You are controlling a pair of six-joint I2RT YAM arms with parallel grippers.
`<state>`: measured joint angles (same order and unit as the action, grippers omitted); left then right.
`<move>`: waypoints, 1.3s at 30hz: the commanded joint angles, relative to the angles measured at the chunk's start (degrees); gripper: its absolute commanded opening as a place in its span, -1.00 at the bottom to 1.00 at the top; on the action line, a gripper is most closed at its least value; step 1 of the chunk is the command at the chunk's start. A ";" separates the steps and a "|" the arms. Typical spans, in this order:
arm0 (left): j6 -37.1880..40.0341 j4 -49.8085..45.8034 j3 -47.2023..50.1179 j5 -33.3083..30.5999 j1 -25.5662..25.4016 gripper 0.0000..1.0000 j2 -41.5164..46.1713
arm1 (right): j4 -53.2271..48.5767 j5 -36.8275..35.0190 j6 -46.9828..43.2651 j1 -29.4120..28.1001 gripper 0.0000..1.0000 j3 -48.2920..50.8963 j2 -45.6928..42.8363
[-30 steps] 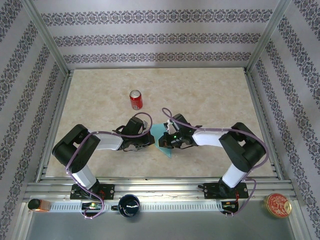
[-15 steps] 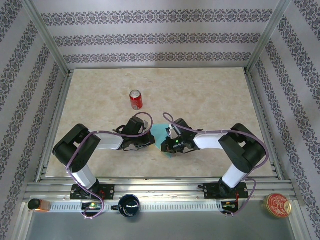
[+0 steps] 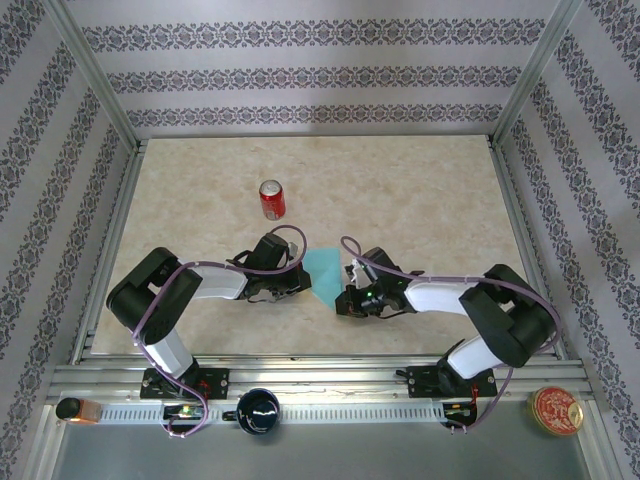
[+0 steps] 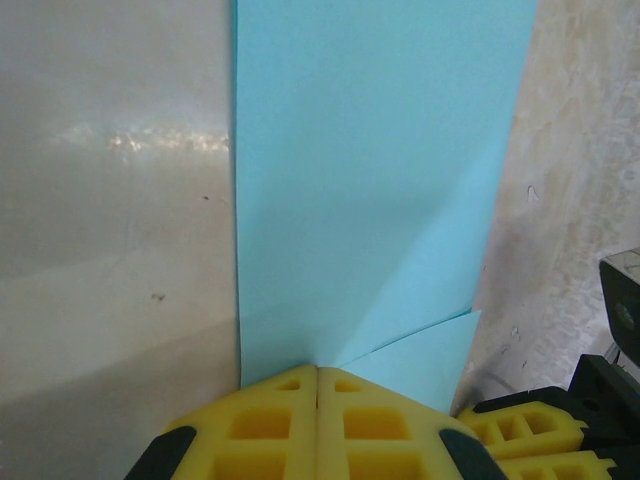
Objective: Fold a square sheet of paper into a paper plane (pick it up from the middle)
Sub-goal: Third fold the triangle at the center of the table, then fourth fold the wing at the center of the table.
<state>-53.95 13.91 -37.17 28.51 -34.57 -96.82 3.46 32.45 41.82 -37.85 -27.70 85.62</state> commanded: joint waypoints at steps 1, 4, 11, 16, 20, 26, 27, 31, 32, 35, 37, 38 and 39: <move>1.24 -6.75 1.04 -3.57 -0.46 -1.00 -2.32 | -8.28 -0.80 -1.11 0.32 -0.74 3.14 -1.18; 1.11 -6.79 1.05 -3.66 -0.42 -1.00 -2.19 | -10.23 -0.97 -1.46 0.31 -0.74 3.74 -2.93; -2.28 -4.82 2.32 -3.83 -0.41 -1.00 -1.06 | -21.77 -6.57 -5.22 0.56 -0.74 0.18 -9.23; -5.94 -3.01 4.33 -5.73 -0.57 -1.00 1.87 | -25.78 -11.11 -5.23 1.52 -0.74 -3.86 -14.15; -10.71 -0.46 7.43 -8.28 -1.62 -1.00 5.60 | -21.48 -11.71 -1.72 3.19 -0.67 -4.86 -15.32; -11.61 -6.44 5.31 -10.59 -3.23 -0.80 14.29 | -15.84 -8.88 -0.03 3.48 -0.50 -8.39 -11.14; -10.34 -9.01 4.46 -11.72 -3.23 -0.71 15.77 | -15.60 -8.19 -0.12 3.44 -0.49 -9.11 -10.04; -6.54 -15.14 2.96 -14.92 -2.51 -0.38 19.78 | -13.41 -6.92 0.09 2.45 -0.47 -11.46 -5.60; -6.36 -14.89 3.37 -14.16 -1.91 -0.30 20.15 | -12.30 -6.91 0.58 2.20 -0.47 -11.66 -4.63; -5.22 -13.91 3.86 -10.77 0.20 -0.23 20.10 | -7.37 -5.11 2.33 2.10 -0.46 -11.29 -2.24; -4.30 -13.99 3.79 -9.12 1.16 -0.16 19.76 | -4.56 -4.15 3.50 2.11 -0.45 -10.97 -0.54; -3.89 -13.88 3.61 -7.86 1.78 -0.15 19.37 | -4.19 -3.51 3.61 2.13 -0.45 -11.25 0.44; -3.80 -13.69 3.51 -6.93 2.23 -0.15 18.96 | -4.05 -3.28 3.61 2.14 -0.45 -11.55 1.27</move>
<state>-60.36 2.52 -33.36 18.48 -33.74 -77.06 -4.71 26.76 43.66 -35.14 -38.22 84.86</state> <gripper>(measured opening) 0.423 0.276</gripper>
